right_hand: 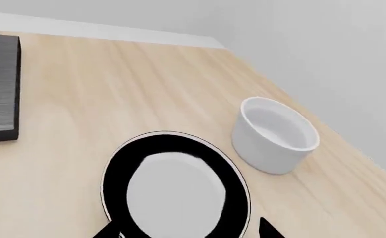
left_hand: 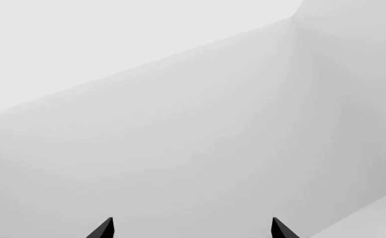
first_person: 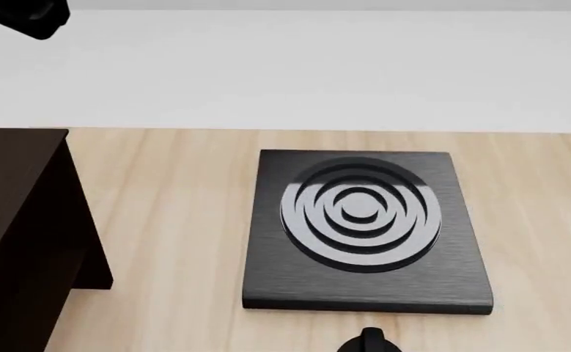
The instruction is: Put the frying pan under the cabinet shelf.
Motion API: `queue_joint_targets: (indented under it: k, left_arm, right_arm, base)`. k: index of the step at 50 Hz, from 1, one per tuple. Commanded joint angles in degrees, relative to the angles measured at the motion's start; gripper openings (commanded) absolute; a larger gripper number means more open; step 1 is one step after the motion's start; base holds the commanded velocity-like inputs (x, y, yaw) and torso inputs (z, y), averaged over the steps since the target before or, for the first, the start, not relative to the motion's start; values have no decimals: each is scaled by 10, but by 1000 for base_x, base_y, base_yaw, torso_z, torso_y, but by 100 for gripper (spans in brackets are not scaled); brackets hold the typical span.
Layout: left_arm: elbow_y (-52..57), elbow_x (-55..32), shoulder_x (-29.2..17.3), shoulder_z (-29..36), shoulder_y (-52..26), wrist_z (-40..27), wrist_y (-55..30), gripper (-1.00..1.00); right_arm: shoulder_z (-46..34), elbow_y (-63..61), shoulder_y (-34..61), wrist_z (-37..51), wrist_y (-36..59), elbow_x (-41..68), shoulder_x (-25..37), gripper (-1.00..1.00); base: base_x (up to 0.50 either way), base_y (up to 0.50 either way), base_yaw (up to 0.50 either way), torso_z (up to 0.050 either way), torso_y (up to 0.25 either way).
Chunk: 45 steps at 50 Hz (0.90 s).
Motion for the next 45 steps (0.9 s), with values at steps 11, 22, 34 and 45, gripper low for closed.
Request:
queue_joint_targets:
  k: [11, 22, 34, 45]
  left_arm:
    - [-5, -2, -3, 9, 3, -4, 8, 100]
    - [-7, -2, -6, 13, 7, -6, 15, 100]
    - [-9, -4, -7, 15, 8, -8, 18, 100]
    - [-6, -13, 0, 15, -18, -13, 1, 100]
  right_arm:
    - [-35, 43, -14, -18, -30, -24, -20, 100]
    - [-40, 49, -26, -24, -36, -29, -27, 100]
    - [-36, 72, -44, -37, -62, -39, -46, 100]
    - [-27, 99, -56, -55, -88, -41, -63, 100]
  base:
    - [0, 0, 0, 0, 0]
    - [0, 0, 0, 0, 0]
    - [0, 0, 0, 0, 0]
    - [0, 0, 0, 0, 0]
